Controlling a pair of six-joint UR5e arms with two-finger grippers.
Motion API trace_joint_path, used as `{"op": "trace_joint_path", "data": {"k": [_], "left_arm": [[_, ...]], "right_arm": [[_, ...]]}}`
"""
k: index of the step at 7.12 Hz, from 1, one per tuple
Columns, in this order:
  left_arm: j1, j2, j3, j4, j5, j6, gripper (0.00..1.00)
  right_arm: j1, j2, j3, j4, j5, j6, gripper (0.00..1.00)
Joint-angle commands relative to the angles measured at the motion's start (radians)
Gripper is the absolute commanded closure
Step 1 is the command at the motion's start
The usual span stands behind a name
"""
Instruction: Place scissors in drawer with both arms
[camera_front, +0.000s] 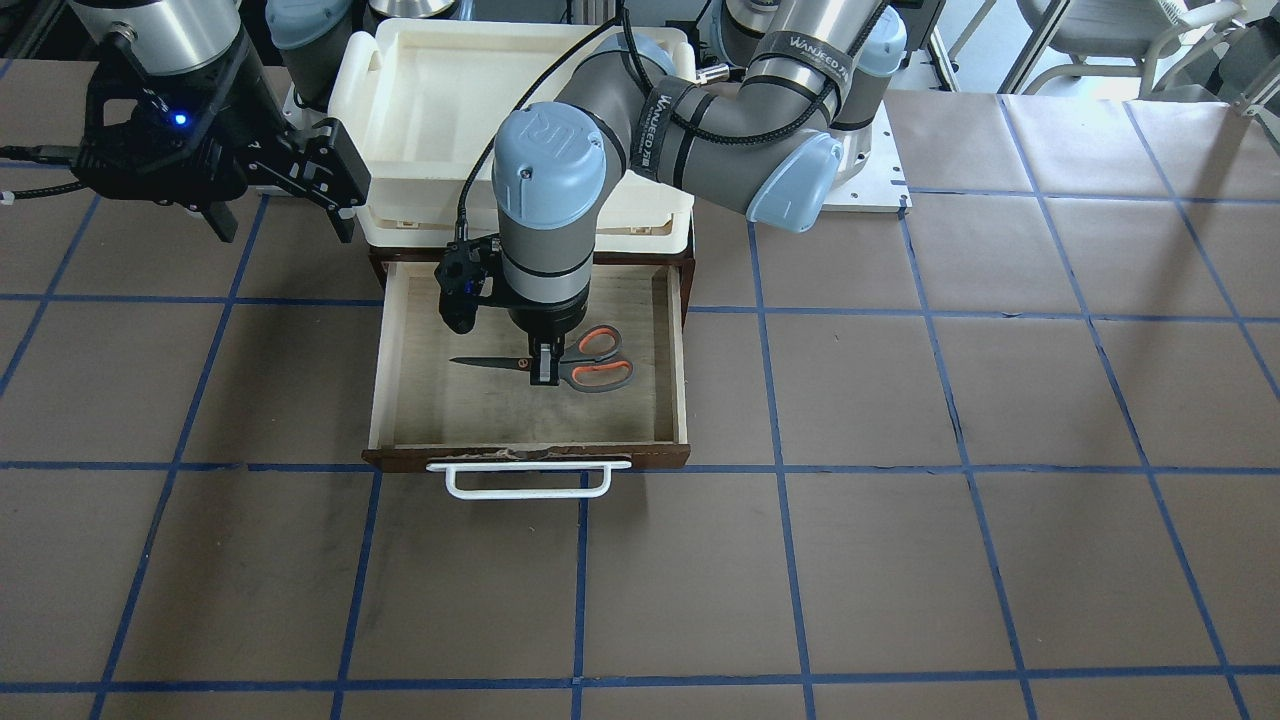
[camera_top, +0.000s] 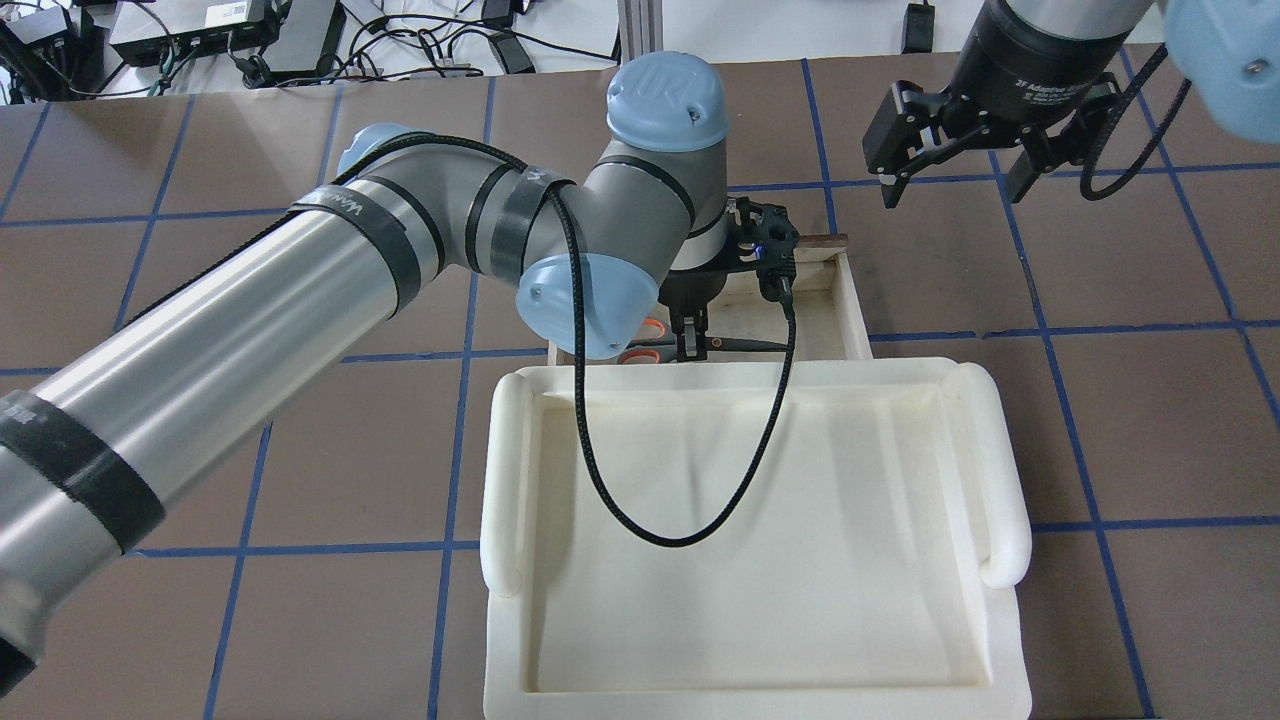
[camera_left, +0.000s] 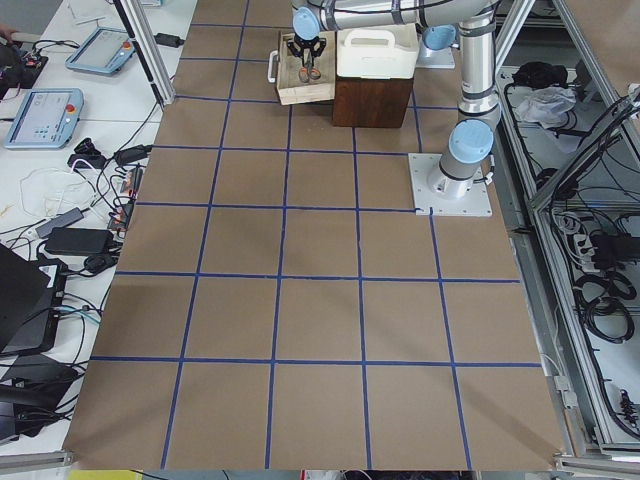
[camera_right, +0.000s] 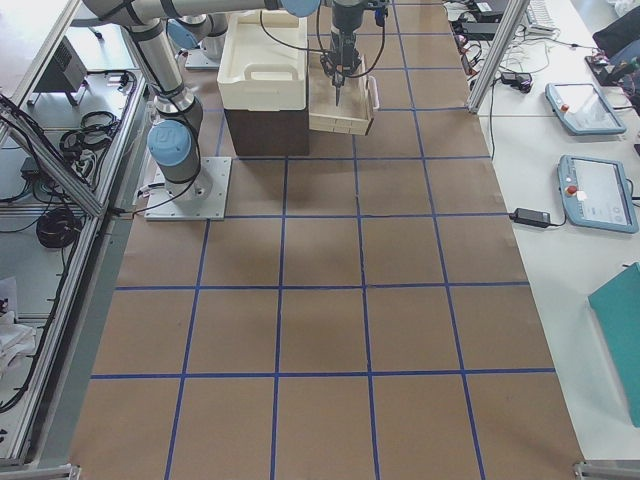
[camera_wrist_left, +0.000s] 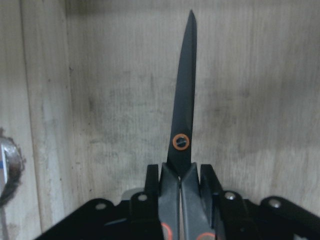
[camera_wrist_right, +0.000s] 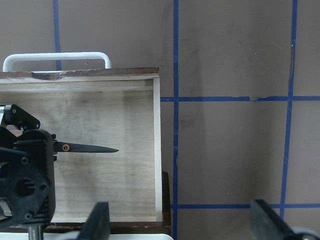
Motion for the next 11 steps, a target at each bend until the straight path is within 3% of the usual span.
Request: {"op": "trace_joint_path", "data": {"k": [1, 2, 3, 5, 6, 8, 11], "left_arm": [[-0.010, 0.013, -0.007, 0.001, 0.001, -0.003, 1.00], [-0.013, 0.020, -0.027, 0.004, 0.000, 0.003, 0.83], [-0.013, 0.022, -0.036, 0.019, 0.000, -0.003, 0.49], [-0.013, 0.025, -0.033, 0.033, 0.000, -0.004, 0.34], [-0.014, 0.043, -0.029, 0.049, -0.005, -0.011, 0.19], [0.006, 0.100, 0.000, 0.047, 0.001, -0.015, 0.20], [0.233, 0.210, 0.144, -0.279, -0.005, -0.033, 0.27]], "right_arm": [[0.000, -0.002, 0.002, 0.000, 0.001, -0.002, 0.00], [0.001, -0.005, 0.002, 0.000, 0.004, -0.003, 0.00], [0.003, -0.006, 0.005, -0.002, 0.004, -0.003, 0.00], [0.003, -0.004, 0.010, -0.007, 0.004, 0.000, 0.00], [0.003, -0.002, 0.010, -0.007, 0.004, -0.002, 0.00], [0.003, -0.002, 0.010, -0.007, 0.004, -0.002, 0.00], [0.003, 0.001, 0.011, -0.007, 0.005, -0.002, 0.00]]}}
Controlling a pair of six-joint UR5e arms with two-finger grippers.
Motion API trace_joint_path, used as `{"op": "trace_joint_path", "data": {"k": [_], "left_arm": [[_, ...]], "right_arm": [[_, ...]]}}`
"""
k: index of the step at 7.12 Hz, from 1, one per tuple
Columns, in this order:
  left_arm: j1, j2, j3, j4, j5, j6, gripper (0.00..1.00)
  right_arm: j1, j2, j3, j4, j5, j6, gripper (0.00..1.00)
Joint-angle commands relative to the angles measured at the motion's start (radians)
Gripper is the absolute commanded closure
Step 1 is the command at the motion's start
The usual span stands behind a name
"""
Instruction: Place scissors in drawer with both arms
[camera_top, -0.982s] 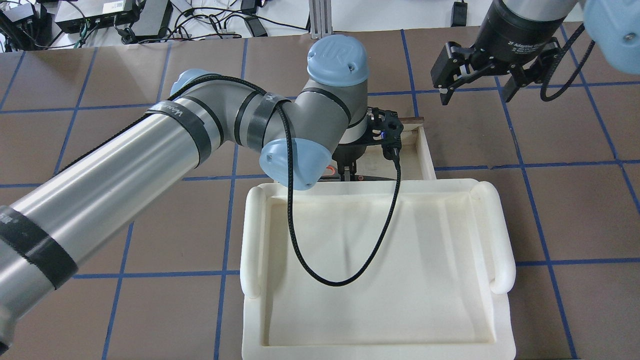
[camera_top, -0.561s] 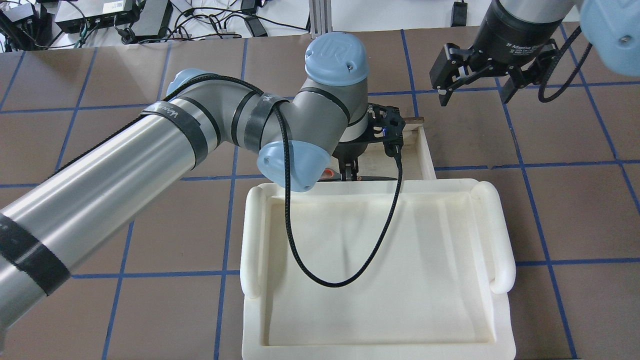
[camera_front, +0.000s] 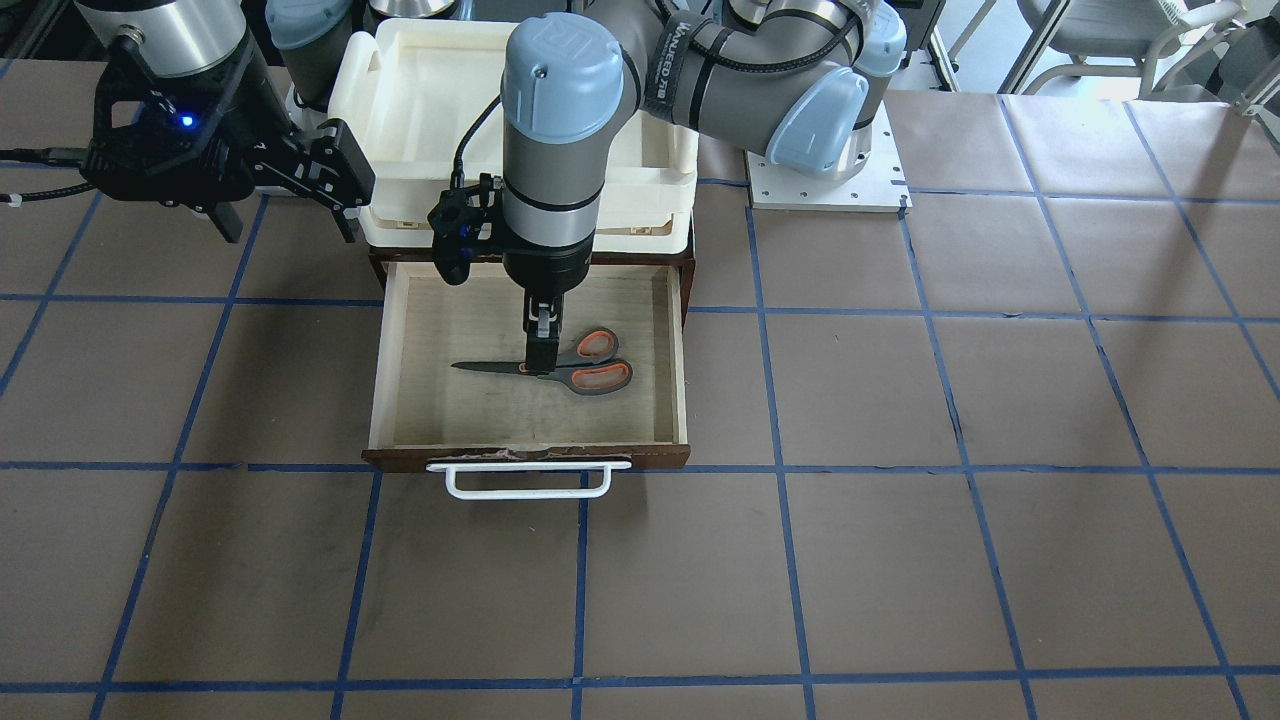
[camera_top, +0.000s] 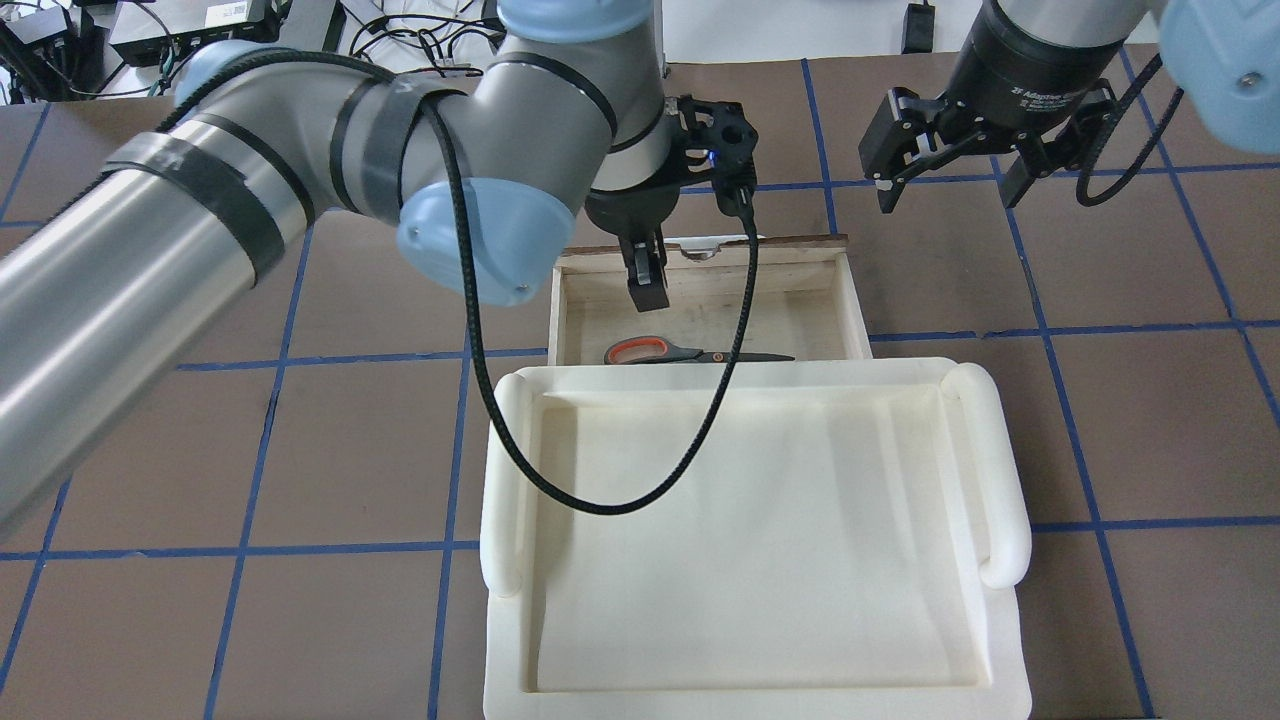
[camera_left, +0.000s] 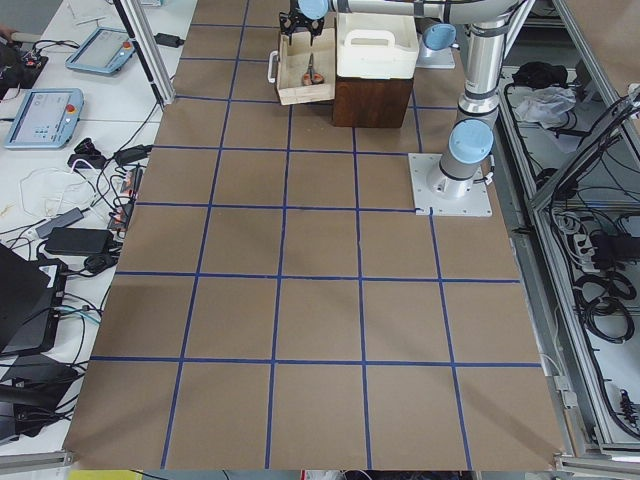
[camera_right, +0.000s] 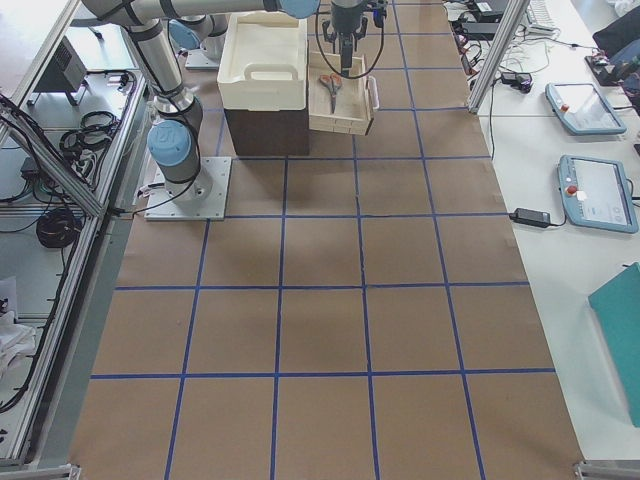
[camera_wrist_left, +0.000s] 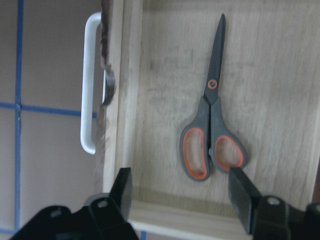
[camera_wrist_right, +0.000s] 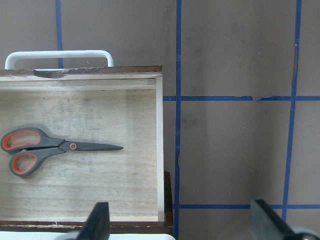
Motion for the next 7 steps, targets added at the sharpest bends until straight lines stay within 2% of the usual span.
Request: {"op": "trace_joint_path", "data": {"k": [1, 3, 5, 7], "left_arm": [[0.180, 0.083, 0.047, -0.160, 0.010, -0.121, 0.26], [0.318, 0.131, 0.046, -0.208, 0.014, -0.296, 0.18], [0.437, 0.175, 0.043, -0.318, 0.055, -0.576, 0.13], [0.465, 0.205, 0.033, -0.337, 0.055, -0.806, 0.12]], "right_arm": [[0.000, 0.002, 0.001, 0.000, 0.001, 0.002, 0.00], [0.000, 0.005, 0.001, -0.005, -0.001, 0.003, 0.00], [0.000, 0.005, 0.001, -0.002, -0.001, 0.003, 0.00], [0.000, 0.005, 0.001, 0.000, -0.001, 0.003, 0.00]]}}
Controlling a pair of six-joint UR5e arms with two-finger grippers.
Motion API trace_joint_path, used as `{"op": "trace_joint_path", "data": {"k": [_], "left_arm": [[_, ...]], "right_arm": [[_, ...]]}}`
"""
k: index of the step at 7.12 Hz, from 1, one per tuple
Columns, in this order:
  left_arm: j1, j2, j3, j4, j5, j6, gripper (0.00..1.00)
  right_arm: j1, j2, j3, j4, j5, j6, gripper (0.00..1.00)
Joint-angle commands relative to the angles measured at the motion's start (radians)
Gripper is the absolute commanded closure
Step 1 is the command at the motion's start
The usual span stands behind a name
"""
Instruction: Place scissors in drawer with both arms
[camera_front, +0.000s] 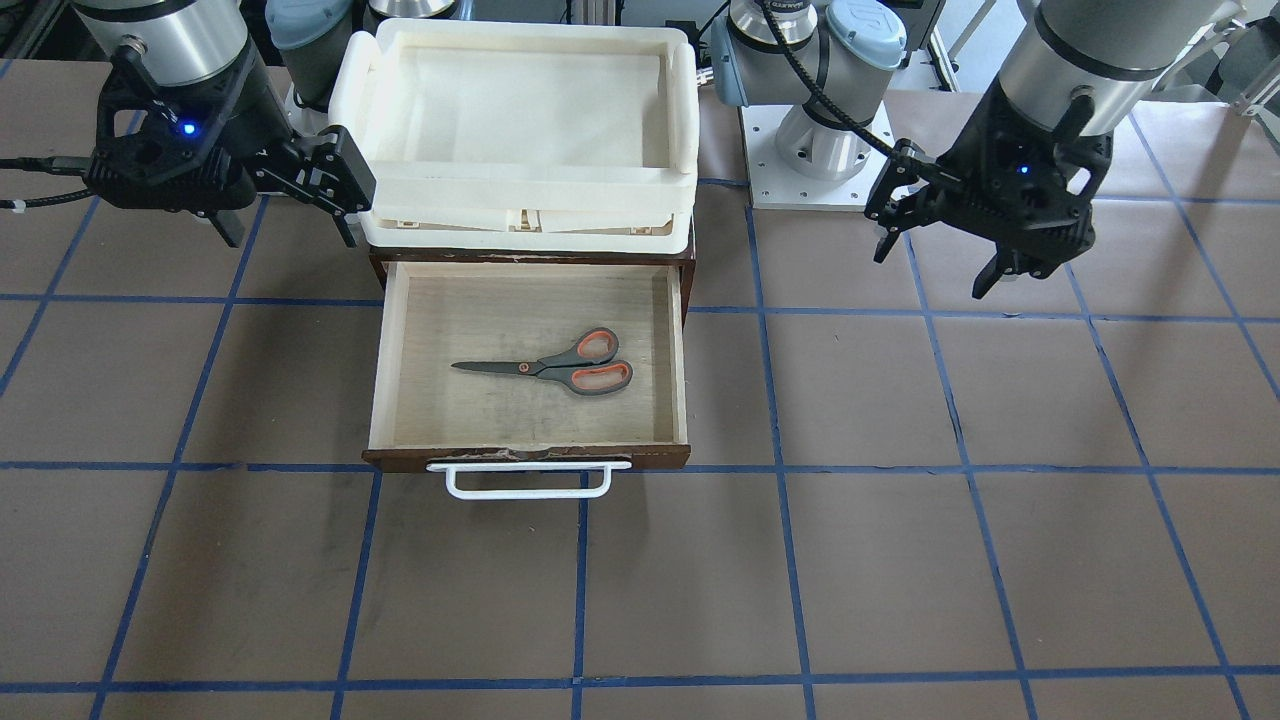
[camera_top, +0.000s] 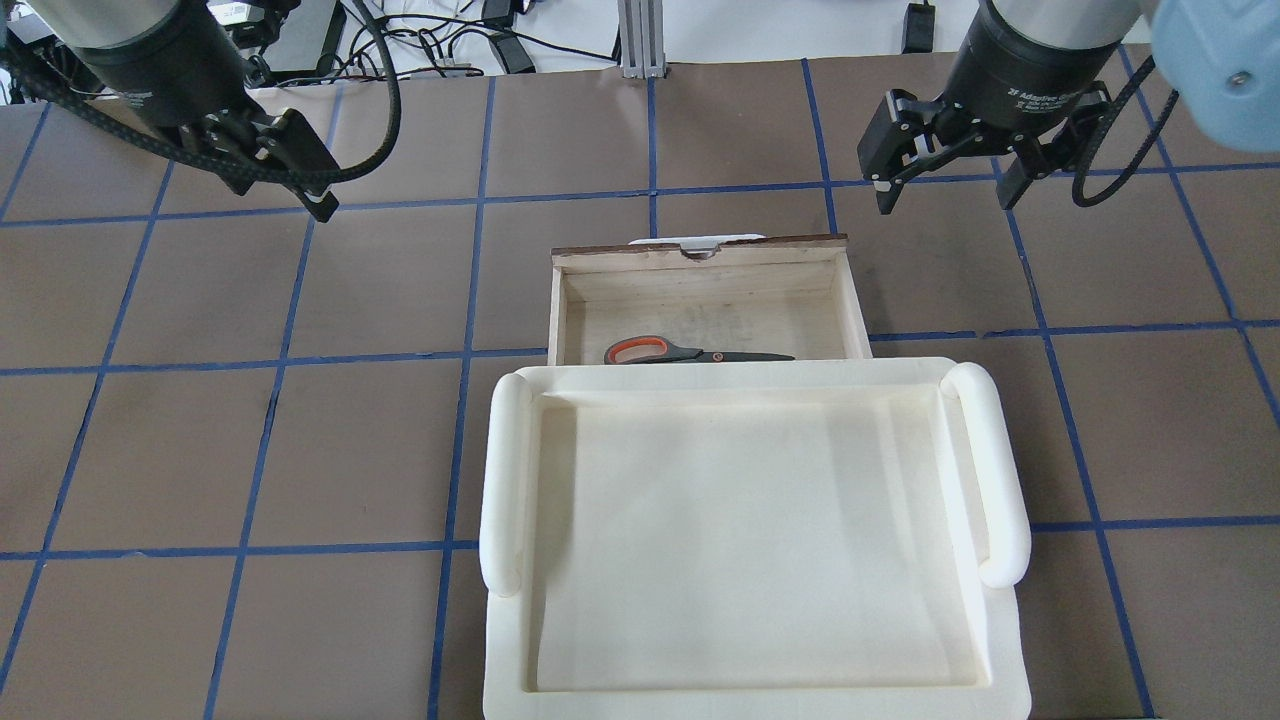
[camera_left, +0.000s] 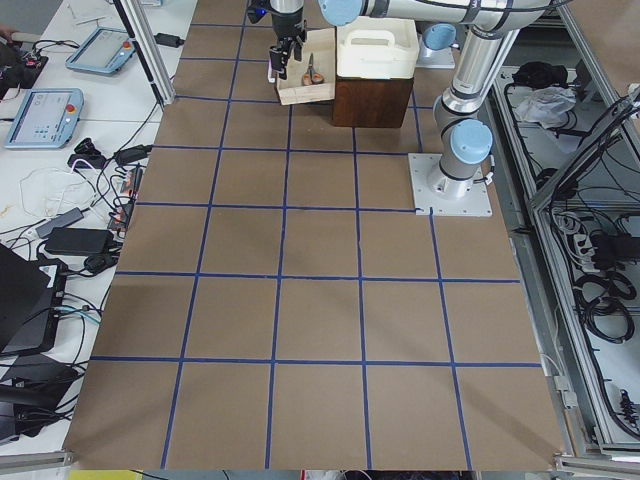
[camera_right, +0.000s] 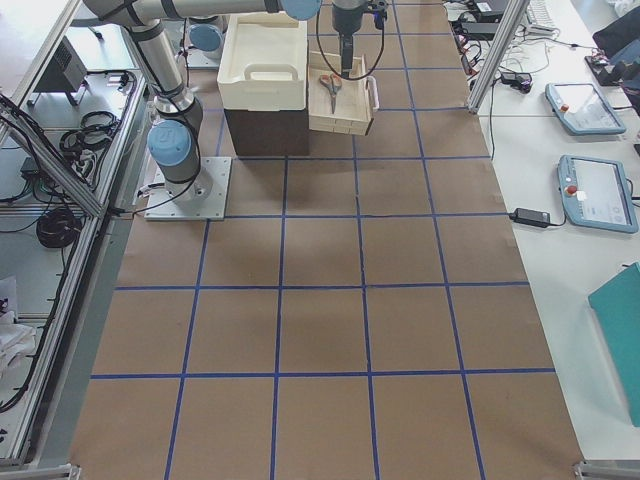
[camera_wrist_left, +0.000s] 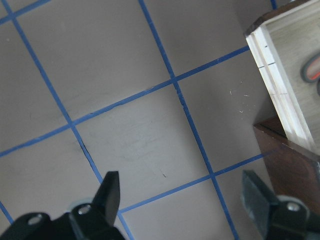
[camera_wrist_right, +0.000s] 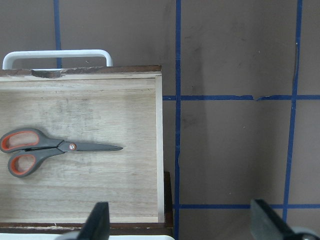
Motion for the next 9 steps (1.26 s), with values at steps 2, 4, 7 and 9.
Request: {"op": "trace_joint_path", "data": {"k": [2, 4, 7, 9], "left_arm": [[0.018, 0.032, -0.025, -0.013, 0.002, -0.226, 0.08], [0.016, 0.052, -0.046, 0.004, 0.037, -0.226, 0.05], [0.006, 0.039, -0.048, 0.065, 0.040, -0.276, 0.01], [-0.011, 0.034, -0.046, 0.094, 0.028, -0.295, 0.00]], "right_arm": [[0.000, 0.000, 0.000, 0.001, 0.000, 0.000, 0.00], [0.000, 0.000, 0.000, 0.001, 0.000, 0.000, 0.00], [0.000, 0.000, 0.000, 0.001, 0.000, 0.000, 0.00], [0.000, 0.000, 0.000, 0.001, 0.000, -0.002, 0.00]]}}
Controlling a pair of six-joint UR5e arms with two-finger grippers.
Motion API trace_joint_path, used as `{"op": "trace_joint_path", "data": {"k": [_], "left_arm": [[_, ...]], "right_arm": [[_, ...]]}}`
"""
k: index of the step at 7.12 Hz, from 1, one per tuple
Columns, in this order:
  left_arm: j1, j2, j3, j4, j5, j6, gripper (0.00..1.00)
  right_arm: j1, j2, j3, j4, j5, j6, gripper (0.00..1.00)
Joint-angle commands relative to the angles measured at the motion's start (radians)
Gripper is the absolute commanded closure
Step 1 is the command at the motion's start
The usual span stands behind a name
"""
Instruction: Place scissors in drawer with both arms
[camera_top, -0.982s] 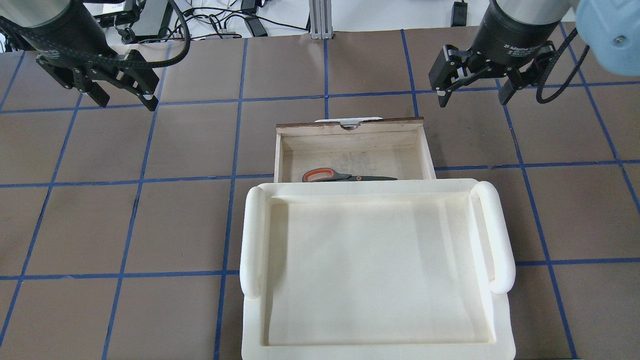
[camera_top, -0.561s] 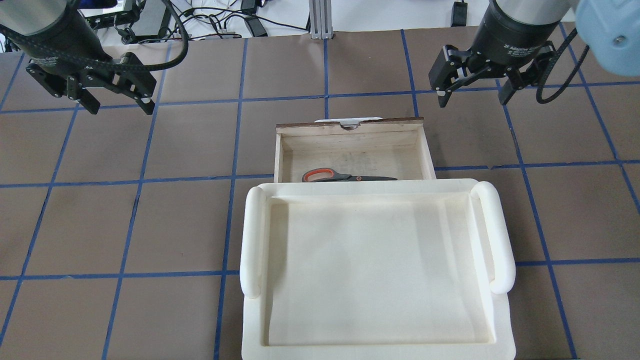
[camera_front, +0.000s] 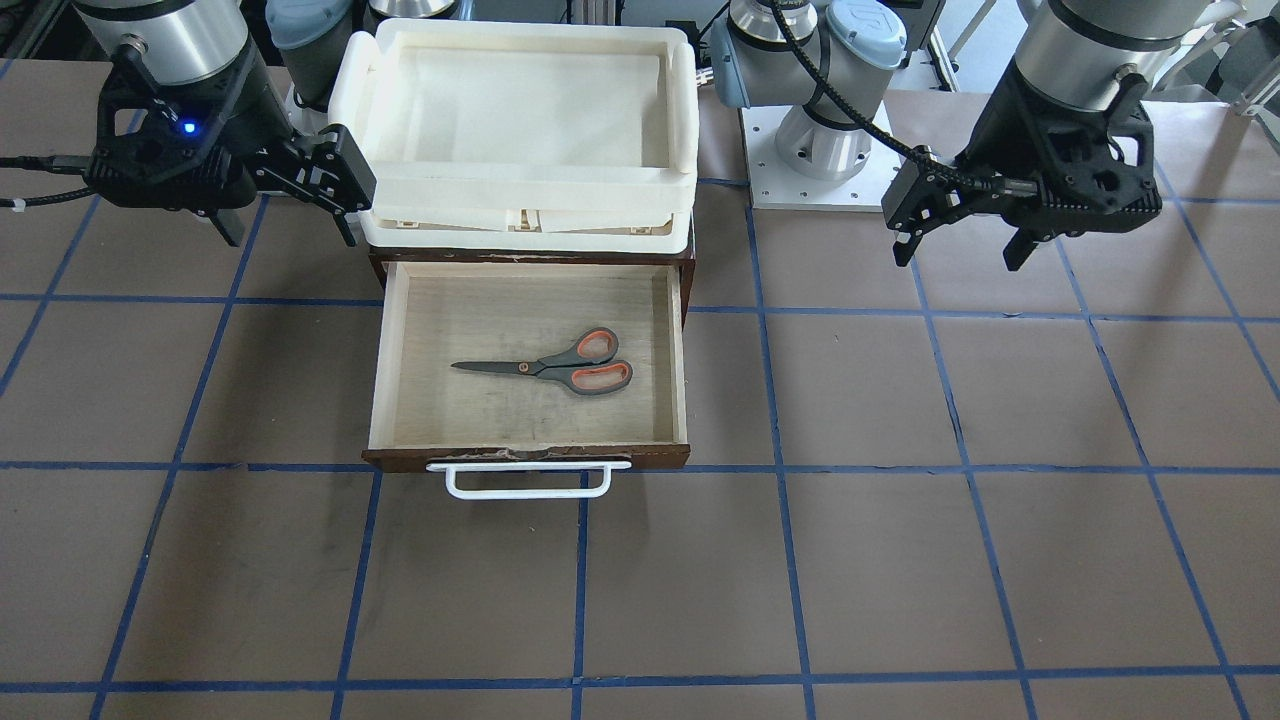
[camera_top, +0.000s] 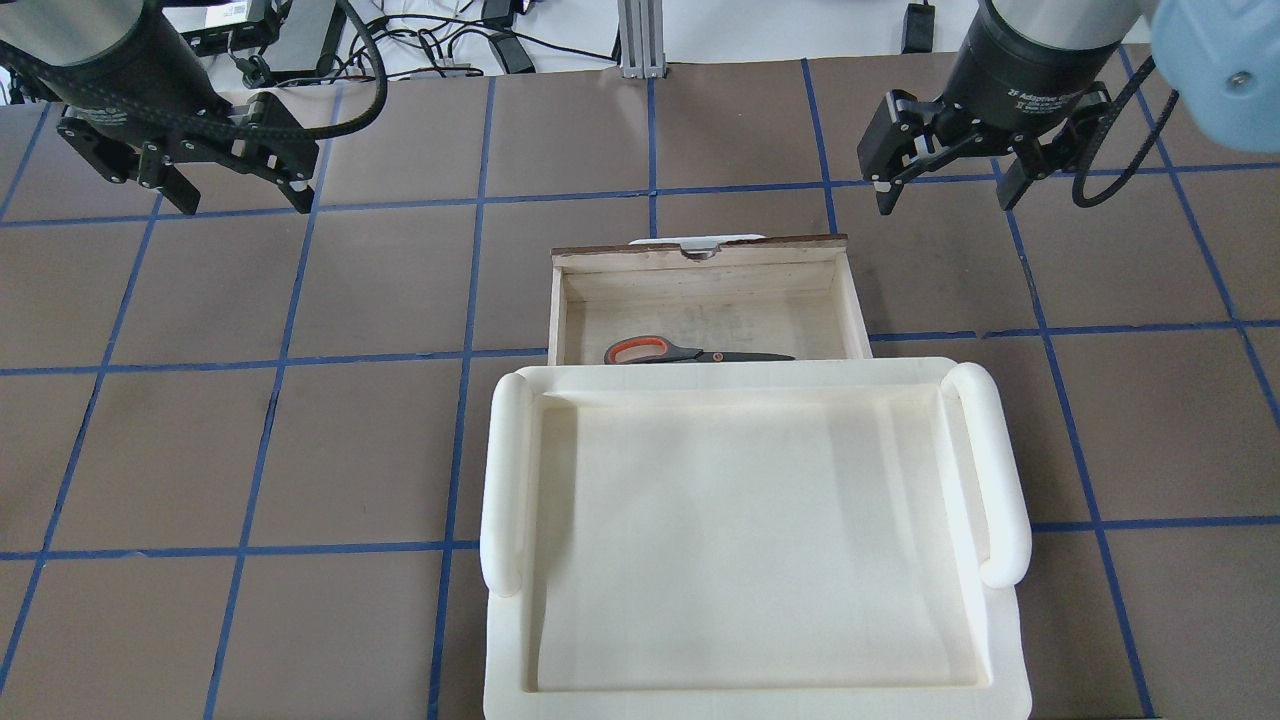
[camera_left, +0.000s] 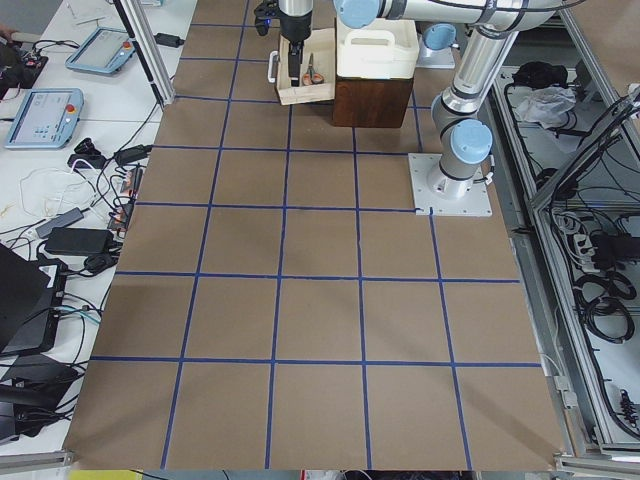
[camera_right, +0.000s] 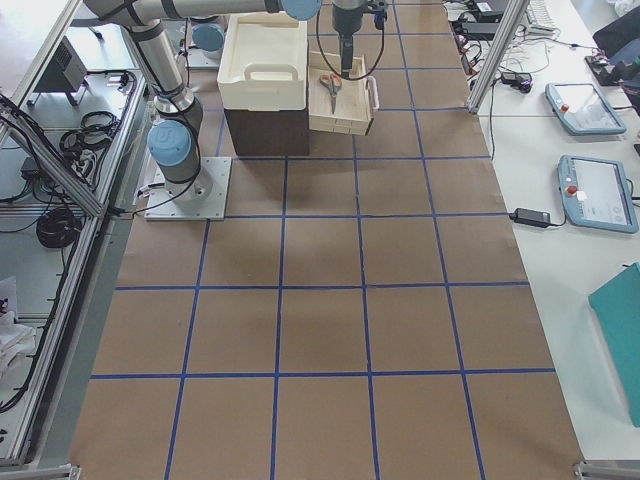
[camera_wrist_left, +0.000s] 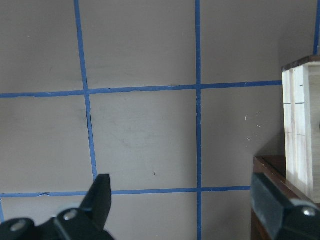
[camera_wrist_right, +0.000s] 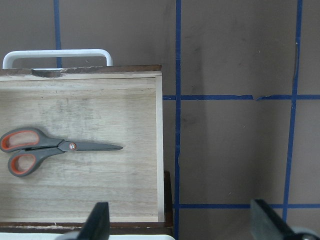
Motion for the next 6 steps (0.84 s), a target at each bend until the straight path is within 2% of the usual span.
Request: {"op": "trace_joint_path", "data": {"k": [1, 3, 6], "left_arm": [[-0.025, 0.005, 0.001, 0.020, -0.008, -0.013, 0.00], [-0.073, 0.019, 0.004, 0.022, 0.001, -0.015, 0.00], [-0.079, 0.033, -0.002, 0.020, -0.002, -0.015, 0.00]], "right_arm": [[0.000, 0.000, 0.000, 0.000, 0.000, -0.001, 0.00], [0.000, 0.000, 0.000, 0.000, 0.000, -0.001, 0.00], [0.000, 0.000, 0.000, 0.000, 0.000, -0.001, 0.00]]}}
